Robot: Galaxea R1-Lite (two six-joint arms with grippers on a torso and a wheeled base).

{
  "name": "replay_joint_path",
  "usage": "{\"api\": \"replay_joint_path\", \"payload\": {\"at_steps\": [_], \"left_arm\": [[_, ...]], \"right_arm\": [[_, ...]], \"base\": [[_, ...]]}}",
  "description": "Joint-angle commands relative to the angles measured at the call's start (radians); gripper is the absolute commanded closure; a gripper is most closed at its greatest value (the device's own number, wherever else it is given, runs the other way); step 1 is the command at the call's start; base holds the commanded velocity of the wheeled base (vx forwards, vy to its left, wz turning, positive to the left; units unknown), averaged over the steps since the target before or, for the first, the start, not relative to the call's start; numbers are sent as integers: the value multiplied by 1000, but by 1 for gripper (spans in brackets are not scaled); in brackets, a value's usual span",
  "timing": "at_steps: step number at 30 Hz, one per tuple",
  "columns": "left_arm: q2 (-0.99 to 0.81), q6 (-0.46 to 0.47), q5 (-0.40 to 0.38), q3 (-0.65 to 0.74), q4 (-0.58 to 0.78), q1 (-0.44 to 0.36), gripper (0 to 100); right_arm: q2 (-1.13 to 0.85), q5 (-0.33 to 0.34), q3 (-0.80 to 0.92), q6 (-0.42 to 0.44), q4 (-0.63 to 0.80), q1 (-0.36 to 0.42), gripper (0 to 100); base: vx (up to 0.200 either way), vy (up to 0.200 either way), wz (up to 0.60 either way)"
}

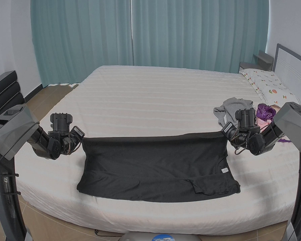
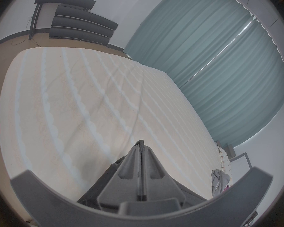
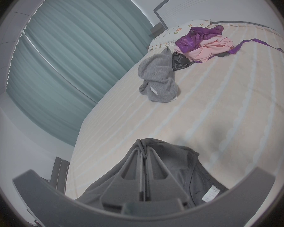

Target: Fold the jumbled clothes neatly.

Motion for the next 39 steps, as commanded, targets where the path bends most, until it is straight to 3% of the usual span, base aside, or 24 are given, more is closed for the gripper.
{"api": "replay_joint_path", "payload": {"at_steps": [1, 20, 26, 39], "left_arm": [[28, -1, 1, -26, -1, 0, 100], [33, 9, 1, -68, 8, 3, 100], [2, 104, -1, 83, 13, 6, 100], [11, 144, -1, 248, 8, -3, 100]], "right_arm": [[19, -1, -19, 0, -3, -10, 100], [42, 13, -41, -10, 8, -29, 100], [-17, 35, 105, -56, 9, -27, 100], [7, 82, 315, -138, -2, -7, 100]], "base": [[0, 0, 0], [0, 0, 0], [0, 0, 0], [0, 0, 0]]}}
